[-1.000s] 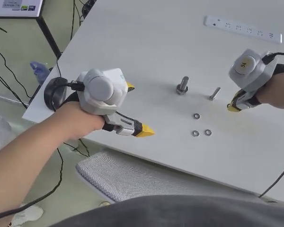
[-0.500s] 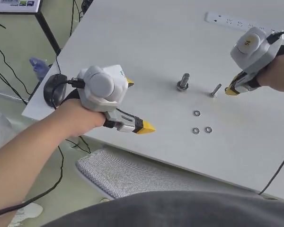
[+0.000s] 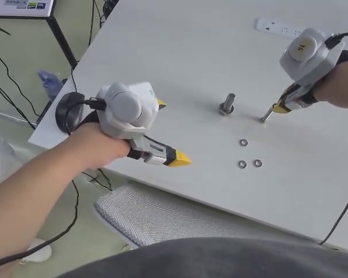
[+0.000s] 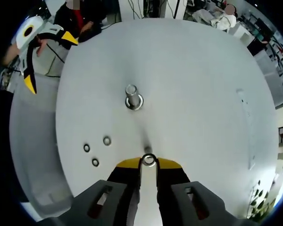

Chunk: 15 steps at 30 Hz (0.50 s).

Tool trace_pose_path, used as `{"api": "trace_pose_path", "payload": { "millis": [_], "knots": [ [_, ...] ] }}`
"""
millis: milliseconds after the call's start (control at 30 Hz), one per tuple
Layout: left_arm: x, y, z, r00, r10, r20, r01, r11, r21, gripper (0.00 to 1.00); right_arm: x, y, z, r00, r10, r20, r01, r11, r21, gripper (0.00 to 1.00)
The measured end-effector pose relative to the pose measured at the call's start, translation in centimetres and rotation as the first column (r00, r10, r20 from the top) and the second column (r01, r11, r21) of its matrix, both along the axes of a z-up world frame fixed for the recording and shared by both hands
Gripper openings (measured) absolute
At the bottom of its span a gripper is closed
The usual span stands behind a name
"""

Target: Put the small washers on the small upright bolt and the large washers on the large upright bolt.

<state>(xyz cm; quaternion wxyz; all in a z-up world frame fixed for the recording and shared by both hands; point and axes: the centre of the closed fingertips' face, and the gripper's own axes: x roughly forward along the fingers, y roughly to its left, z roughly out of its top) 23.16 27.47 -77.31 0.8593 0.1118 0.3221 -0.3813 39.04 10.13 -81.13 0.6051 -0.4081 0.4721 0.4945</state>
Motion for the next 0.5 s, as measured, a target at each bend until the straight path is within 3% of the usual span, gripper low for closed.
{"api": "trace_pose_path", "payload": {
  "millis": [500],
  "knots": [
    [0.0, -0.46, -0.14, 1.0, -0.01, -0.017, 0.01, 1.0, -0.005, 0.92, 0.15, 0.16, -0.66, 1.0, 0.012, -0.004, -0.012, 1.0, -0.014, 0.12]
  ]
}}
